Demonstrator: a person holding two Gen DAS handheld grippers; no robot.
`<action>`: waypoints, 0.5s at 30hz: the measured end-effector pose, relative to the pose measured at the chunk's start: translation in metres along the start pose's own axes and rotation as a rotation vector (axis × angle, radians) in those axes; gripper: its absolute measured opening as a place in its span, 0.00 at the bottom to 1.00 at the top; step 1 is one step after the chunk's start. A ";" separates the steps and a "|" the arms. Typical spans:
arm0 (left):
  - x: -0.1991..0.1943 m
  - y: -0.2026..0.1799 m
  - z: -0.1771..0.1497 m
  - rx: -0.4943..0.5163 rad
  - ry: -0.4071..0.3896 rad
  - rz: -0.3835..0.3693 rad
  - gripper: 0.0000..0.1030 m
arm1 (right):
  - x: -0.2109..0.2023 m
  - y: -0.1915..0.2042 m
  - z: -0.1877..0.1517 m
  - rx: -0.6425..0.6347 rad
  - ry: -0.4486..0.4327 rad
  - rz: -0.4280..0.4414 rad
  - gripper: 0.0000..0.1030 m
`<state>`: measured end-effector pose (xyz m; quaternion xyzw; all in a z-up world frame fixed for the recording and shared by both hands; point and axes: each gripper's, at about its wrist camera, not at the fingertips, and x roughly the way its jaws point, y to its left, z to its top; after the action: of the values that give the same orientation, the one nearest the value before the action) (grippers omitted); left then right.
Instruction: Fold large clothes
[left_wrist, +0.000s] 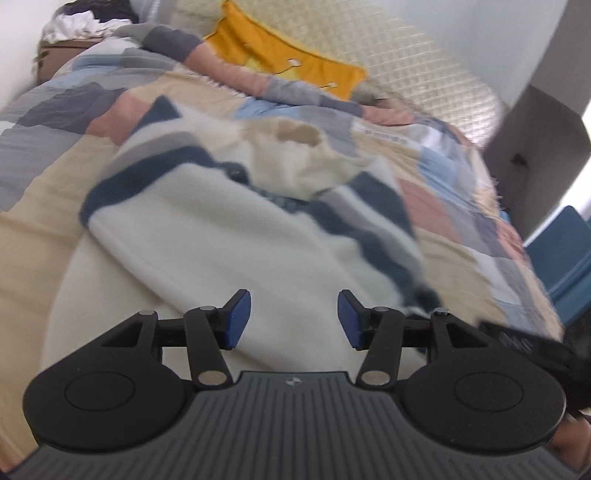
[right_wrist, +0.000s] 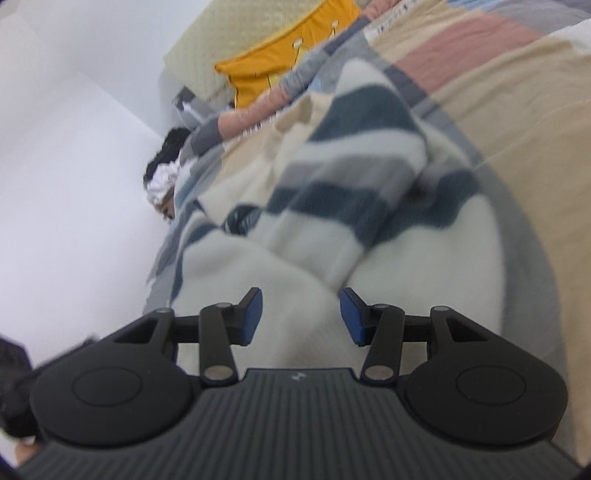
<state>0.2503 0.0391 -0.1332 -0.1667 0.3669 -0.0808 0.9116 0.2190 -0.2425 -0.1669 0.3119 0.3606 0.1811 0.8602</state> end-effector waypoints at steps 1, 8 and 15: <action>0.009 0.007 0.003 -0.017 0.013 0.015 0.56 | 0.003 0.002 -0.001 -0.010 0.009 -0.007 0.49; 0.052 0.037 0.004 -0.091 0.071 0.052 0.56 | 0.010 0.007 -0.002 -0.063 0.024 -0.053 0.49; 0.051 0.022 -0.005 -0.012 0.034 0.112 0.56 | 0.019 0.014 -0.008 -0.148 0.048 -0.115 0.47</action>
<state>0.2840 0.0446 -0.1772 -0.1498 0.3918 -0.0304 0.9073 0.2253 -0.2186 -0.1715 0.2220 0.3838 0.1649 0.8810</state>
